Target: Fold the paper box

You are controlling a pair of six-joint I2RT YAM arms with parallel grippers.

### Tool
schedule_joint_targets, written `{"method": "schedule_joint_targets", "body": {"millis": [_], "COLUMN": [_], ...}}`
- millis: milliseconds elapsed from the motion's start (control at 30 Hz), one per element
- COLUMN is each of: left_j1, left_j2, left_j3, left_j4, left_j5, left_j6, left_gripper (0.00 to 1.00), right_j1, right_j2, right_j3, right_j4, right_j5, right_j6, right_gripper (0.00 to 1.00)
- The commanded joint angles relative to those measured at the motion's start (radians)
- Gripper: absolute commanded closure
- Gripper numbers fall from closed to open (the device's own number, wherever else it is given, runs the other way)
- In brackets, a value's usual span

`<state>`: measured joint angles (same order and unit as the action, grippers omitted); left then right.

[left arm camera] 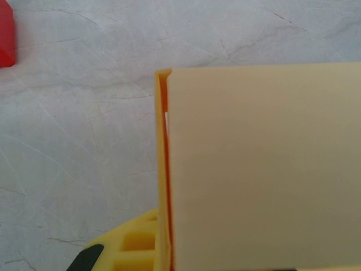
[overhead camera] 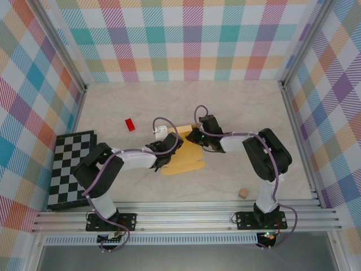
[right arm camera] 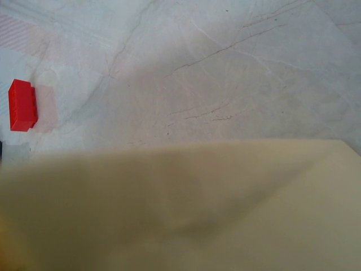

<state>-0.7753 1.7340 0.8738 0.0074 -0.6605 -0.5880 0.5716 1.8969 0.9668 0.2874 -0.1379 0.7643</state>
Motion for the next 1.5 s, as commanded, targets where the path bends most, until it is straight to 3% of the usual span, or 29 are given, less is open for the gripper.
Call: {"method": "schedule_joint_targets", "body": {"millis": [0, 233, 633, 833, 967, 1133, 1200, 1300, 1467], "left_j1": [-0.017, -0.016, 0.001, 0.004, 0.006, 0.011, 0.012, 0.012, 0.011], "left_j2": [0.001, 0.008, 0.004, -0.025, -0.046, -0.06, -0.063, -0.062, -0.07], "left_j3": [-0.001, 0.012, -0.001, -0.033, -0.067, -0.087, -0.093, -0.099, -0.114], "left_j4": [0.012, -0.036, -0.019, 0.045, 0.124, 0.148, 0.156, 0.175, 0.213], "left_j5": [0.092, 0.046, 0.034, 0.053, 0.081, 0.09, 0.096, 0.115, 0.143], "left_j6": [0.0, -0.02, 0.045, 0.124, 0.203, 0.223, 0.223, 0.233, 0.262], "left_gripper": [1.0, 1.0, 1.0, 1.0, 1.0, 1.0, 1.0, 1.0, 1.0], "right_j1": [0.059, 0.057, -0.019, -0.2, -0.344, -0.435, -0.434, -0.42, -0.384], "right_j2": [0.047, -0.049, -0.346, -0.507, -0.462, -0.379, -0.33, -0.303, -0.289], "right_j3": [-0.009, -0.036, -0.08, 0.034, 0.144, 0.092, 0.085, 0.07, 0.009], "right_j4": [-0.102, -0.101, -0.358, -0.615, -0.694, -0.637, -0.651, -0.624, -0.561], "right_j5": [-0.054, -0.074, -0.094, -0.069, -0.066, -0.173, -0.236, -0.392, -0.444], "right_j6": [0.018, -0.017, -0.214, -0.557, -0.963, -1.427, -1.533, -1.562, -1.662], "right_gripper": [0.63, 0.64, 0.59, 0.55, 0.53, 0.5, 0.5, 0.5, 0.49]}}
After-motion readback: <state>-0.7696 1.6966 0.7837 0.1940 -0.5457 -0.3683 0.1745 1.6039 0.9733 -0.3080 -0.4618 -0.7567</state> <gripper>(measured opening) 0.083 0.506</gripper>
